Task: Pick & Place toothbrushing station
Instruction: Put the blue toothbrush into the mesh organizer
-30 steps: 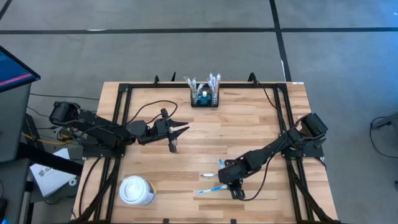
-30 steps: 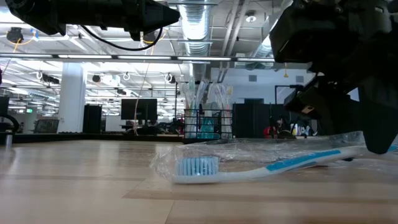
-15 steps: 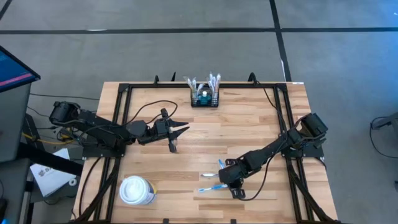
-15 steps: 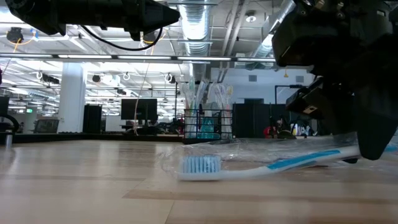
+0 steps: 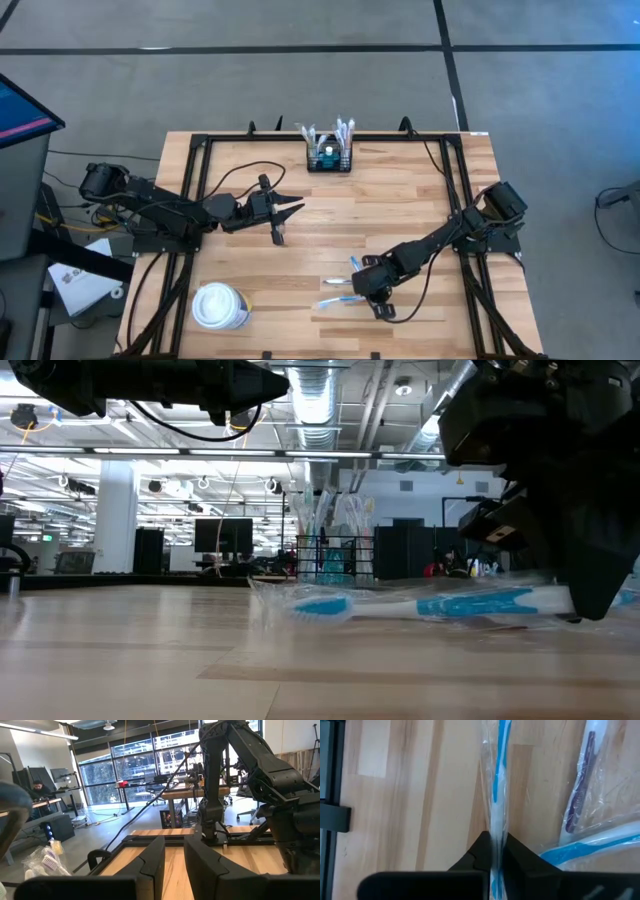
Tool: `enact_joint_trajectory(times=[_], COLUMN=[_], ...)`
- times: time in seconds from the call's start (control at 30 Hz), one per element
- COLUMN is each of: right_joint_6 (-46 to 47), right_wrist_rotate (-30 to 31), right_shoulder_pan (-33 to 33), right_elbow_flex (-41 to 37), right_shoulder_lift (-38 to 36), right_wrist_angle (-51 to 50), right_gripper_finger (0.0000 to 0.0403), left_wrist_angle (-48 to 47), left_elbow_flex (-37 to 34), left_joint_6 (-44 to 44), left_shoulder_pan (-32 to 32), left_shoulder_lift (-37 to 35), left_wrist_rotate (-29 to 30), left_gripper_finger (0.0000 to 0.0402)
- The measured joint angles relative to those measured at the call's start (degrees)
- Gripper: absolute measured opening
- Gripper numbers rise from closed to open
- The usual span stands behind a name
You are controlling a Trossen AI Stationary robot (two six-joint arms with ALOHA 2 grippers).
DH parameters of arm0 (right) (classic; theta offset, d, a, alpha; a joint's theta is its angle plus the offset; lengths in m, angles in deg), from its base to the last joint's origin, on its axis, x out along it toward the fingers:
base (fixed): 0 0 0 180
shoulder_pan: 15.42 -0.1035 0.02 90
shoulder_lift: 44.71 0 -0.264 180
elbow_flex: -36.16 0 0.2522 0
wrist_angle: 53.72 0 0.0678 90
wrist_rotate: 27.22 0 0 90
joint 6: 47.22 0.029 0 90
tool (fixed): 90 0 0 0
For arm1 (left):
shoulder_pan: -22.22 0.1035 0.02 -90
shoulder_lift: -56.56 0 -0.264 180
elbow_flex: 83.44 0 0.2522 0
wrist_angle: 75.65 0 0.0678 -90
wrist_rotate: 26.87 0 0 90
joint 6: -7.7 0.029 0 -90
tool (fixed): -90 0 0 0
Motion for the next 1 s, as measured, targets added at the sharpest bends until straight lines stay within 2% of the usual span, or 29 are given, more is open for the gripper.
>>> enact_joint_trajectory(times=[0.17, 0.53, 0.77, 1.0], right_joint_6=[-0.91, -6.81, -10.40, -15.71], right_wrist_rotate=[1.06, 1.58, 5.24, 5.91], right_shoulder_pan=[0.17, 0.67, 1.33, 2.48], right_elbow_flex=[0.58, 7.07, 10.76, 14.79], right_shoulder_lift=[-0.02, -0.04, -0.04, -0.07], right_wrist_angle=[-1.58, -8.40, -12.96, -14.75], right_gripper_finger=[0.0015, 0.0011, 0.0011, 0.0011], left_wrist_angle=[0.01, 0.01, 0.01, 0.00], left_elbow_flex=[0.00, 0.00, 0.00, 0.00], left_joint_6=[0.00, 0.01, 0.00, 0.00], left_shoulder_pan=[0.00, 0.00, 0.00, 0.00], left_shoulder_lift=[0.00, 0.00, 0.00, 0.00], left_wrist_rotate=[-0.01, -0.02, -0.01, 0.00], left_gripper_finger=[0.0067, 0.0067, 0.0067, 0.0067])
